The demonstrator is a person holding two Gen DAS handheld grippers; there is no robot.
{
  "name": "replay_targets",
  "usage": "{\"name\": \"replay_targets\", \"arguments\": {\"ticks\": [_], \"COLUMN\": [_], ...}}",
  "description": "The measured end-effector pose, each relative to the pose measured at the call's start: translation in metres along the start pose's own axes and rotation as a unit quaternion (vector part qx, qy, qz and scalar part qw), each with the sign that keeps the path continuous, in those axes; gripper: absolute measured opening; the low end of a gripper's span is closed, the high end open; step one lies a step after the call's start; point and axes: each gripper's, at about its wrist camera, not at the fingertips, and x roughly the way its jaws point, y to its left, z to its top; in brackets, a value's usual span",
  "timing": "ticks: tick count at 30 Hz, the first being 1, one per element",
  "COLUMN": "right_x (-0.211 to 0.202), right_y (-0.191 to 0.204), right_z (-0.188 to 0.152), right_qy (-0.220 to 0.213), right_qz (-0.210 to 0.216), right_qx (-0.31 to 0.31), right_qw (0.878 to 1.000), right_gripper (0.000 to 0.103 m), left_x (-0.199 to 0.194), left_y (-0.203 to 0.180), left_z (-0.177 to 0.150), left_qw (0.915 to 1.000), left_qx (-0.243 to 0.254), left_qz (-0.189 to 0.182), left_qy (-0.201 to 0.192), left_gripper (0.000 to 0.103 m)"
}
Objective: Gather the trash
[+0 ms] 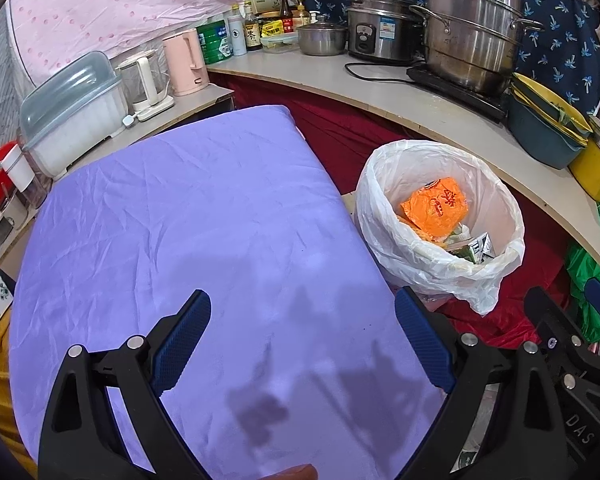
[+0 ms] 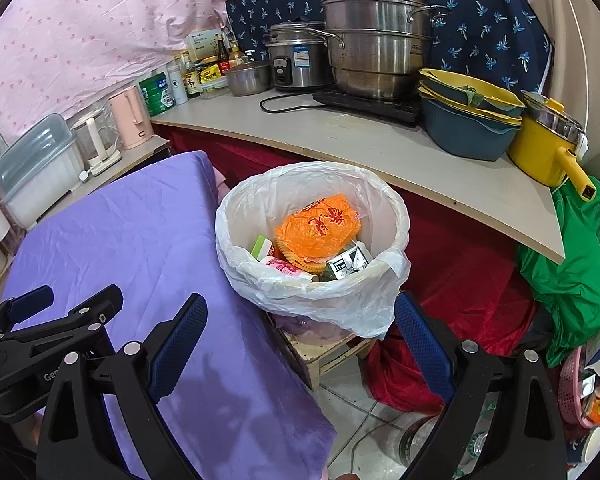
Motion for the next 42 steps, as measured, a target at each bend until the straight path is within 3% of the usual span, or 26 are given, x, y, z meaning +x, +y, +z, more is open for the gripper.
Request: {"name": "replay_targets", "arguments": {"ticks": [21,42], "right_x": [0.003,0.001], "right_y": [0.014,0.017], "right_z": [-0.006,-0.006], "right_qy": [0.01,0.009], "right_qz": [0.009,0.01], "right_qx": [-0.019,-0.018], "right_qw": [1.0,1.0], "right_gripper": [0.091,0.091], "left_x": [0.001,-0.002], "left_y": [0.019,0.022], "left_z": [-0.008,-0.008], "left_qw": [0.9993,0.9996], "left_qx": [-0.021,-0.006], "left_qz": [0.029,0.029], "left_qy": [0.007,-0.001], "left_gripper": [0.089,0.089]}}
